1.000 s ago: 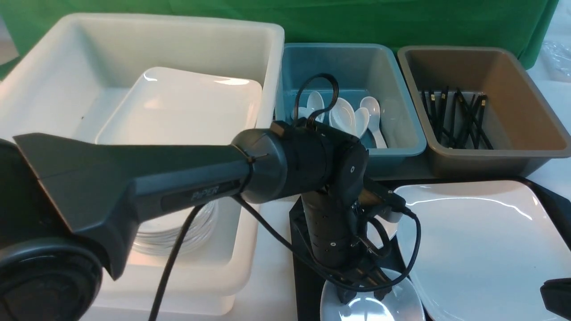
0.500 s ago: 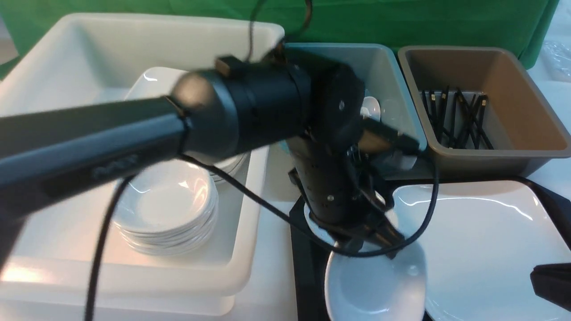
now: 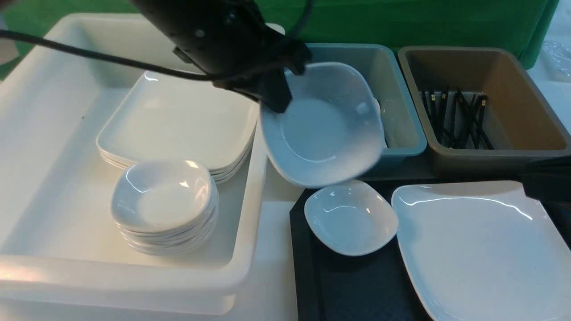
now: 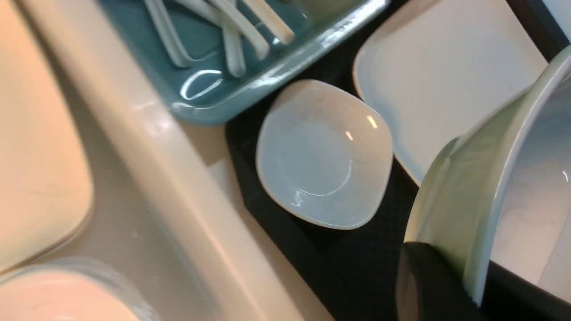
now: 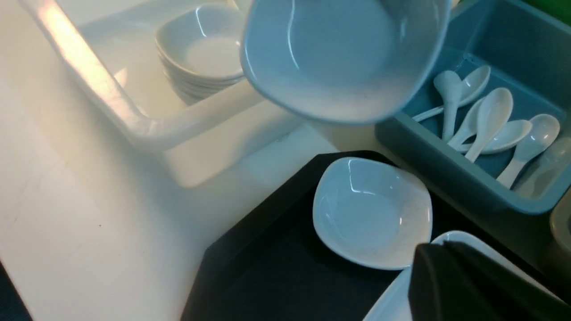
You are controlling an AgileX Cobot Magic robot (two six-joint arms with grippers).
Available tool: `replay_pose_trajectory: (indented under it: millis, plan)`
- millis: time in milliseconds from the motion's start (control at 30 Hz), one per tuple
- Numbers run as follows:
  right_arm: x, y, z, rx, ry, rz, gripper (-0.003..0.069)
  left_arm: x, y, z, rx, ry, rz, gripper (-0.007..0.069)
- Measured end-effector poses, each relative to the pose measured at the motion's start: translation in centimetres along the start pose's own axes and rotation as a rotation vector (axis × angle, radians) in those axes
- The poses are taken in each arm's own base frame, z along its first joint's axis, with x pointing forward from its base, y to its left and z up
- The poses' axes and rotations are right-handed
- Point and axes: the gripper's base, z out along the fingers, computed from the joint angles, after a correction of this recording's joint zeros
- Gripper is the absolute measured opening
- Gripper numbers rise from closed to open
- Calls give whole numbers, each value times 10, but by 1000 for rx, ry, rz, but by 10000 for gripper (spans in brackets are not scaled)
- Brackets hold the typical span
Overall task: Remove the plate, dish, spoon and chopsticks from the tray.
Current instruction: Use the left arm to put the small plate into the large storage box on the left
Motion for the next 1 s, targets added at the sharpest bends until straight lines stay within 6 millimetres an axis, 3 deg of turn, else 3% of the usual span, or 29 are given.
replay_pose_trajectory:
  millis: [133,233,367,467,533,733,833,1000]
  plan:
    - [-9,-2,3,-22,-12,3,24,2,17,-23,-20,-44,-42,31]
    - [-19,-1,11,-86,-31,-45,24,14,42,-49,-51,-105,-137,31]
    - [-29,3,25,-148,-25,-87,24,34,69,-57,-67,-152,-260,31]
    - [-46,11,48,-216,-29,-131,24,72,105,-52,-98,-224,-446,31]
    - [-50,13,54,-233,-28,-141,24,80,112,-50,-105,-234,-485,31]
    - [-73,24,92,-296,-27,-178,24,146,149,-14,-191,-238,-727,31]
    - [-77,28,111,-311,-15,-187,24,162,154,0,-205,-251,-795,31]
    - [-82,33,139,-339,13,-198,24,170,156,7,-207,-295,-860,31]
